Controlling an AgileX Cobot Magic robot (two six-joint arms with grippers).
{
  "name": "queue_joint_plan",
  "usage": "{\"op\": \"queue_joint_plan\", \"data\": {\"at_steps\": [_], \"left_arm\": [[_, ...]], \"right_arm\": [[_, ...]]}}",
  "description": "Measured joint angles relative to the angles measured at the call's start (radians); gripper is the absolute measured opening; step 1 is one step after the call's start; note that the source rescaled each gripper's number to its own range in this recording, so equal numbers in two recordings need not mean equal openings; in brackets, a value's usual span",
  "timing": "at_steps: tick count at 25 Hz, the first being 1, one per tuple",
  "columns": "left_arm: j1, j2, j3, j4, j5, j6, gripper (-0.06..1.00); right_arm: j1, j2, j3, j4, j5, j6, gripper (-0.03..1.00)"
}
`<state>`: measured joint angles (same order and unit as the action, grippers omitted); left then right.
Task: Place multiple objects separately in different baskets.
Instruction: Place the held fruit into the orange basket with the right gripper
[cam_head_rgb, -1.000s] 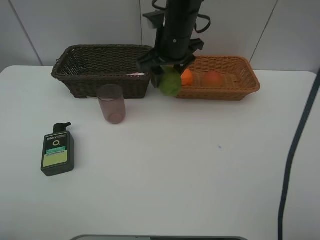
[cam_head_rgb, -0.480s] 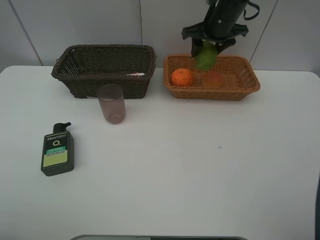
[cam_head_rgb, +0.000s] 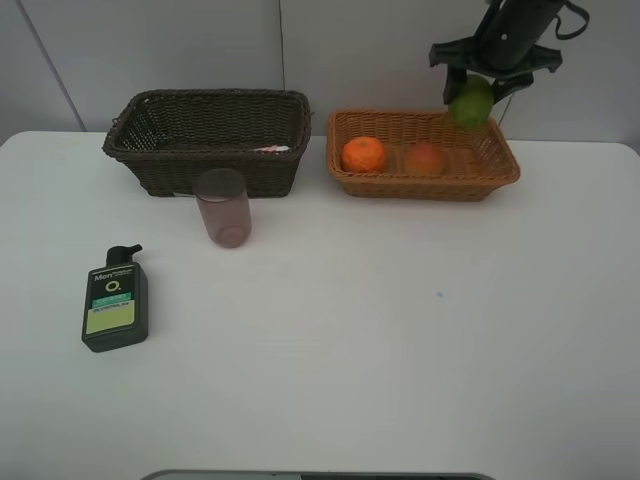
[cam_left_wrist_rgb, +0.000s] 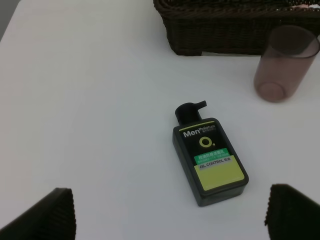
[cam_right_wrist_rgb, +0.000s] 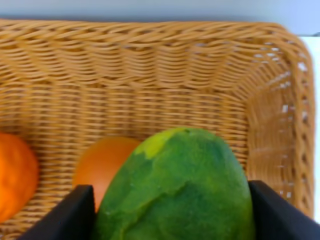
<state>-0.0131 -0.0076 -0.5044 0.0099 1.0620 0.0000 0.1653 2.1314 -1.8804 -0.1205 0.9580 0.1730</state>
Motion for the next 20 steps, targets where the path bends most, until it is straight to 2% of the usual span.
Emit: {"op": "queue_joint_plan", "data": {"at_steps": [20], "left_arm": [[0.0, 0.0, 0.0, 0.0, 0.0, 0.0, 0.97]], "right_arm": [[-0.009, 0.155, 0.0, -0.043, -0.008, 0.0, 0.48]]}}
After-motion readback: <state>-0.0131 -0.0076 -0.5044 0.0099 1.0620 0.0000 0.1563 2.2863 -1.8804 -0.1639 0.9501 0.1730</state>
